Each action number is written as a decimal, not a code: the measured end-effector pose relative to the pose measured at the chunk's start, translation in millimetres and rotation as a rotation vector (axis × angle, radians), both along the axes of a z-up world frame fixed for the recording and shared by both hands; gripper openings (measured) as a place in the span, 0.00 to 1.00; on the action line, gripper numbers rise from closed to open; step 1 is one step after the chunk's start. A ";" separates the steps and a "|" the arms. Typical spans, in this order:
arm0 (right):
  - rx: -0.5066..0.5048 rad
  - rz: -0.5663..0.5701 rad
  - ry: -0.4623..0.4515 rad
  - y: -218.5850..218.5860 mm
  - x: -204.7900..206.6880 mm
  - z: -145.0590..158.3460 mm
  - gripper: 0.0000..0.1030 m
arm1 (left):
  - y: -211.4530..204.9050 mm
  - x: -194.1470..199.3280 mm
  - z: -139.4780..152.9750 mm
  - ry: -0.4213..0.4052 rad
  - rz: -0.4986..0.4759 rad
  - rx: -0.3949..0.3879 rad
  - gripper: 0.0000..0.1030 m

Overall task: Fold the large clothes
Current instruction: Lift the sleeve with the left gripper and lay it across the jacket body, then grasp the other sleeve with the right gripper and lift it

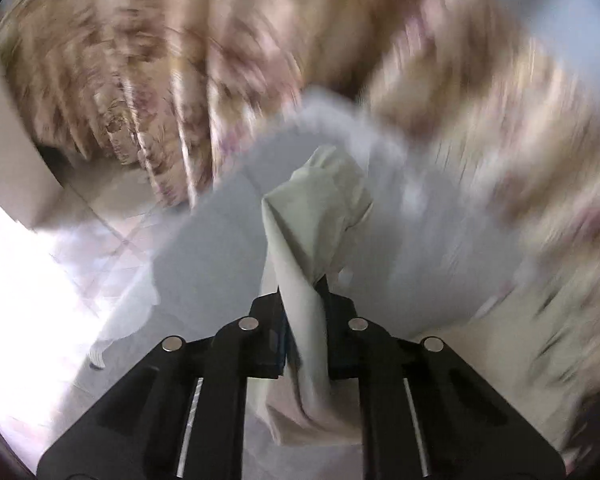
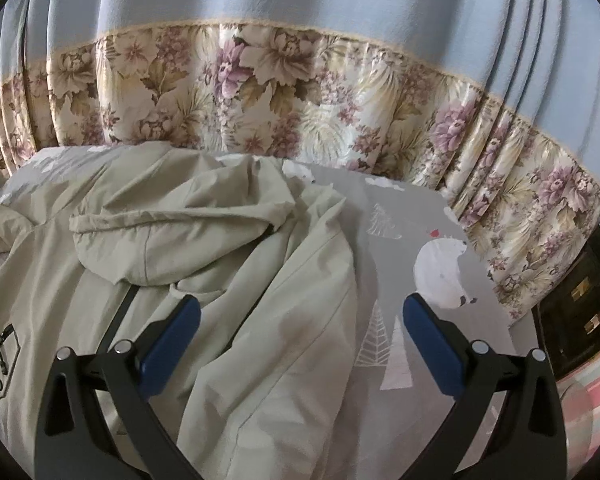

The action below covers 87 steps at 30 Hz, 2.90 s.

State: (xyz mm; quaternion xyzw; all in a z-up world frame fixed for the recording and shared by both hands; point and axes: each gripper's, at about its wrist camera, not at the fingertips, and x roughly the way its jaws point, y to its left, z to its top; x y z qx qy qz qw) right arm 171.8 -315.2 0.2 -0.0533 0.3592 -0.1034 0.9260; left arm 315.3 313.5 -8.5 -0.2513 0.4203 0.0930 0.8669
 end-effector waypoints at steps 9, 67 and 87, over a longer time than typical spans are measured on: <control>0.029 -0.036 -0.017 -19.2 -6.2 1.2 0.98 | 19.2 -39.4 -7.8 -0.078 0.079 0.016 0.10; 0.102 0.136 0.210 -22.2 79.8 -9.2 0.23 | -283.9 -22.8 -28.4 -0.130 -0.704 0.331 0.97; 0.321 0.123 0.126 -61.5 -9.7 -6.6 0.69 | -290.6 -42.7 -16.6 -0.158 -0.639 0.435 0.97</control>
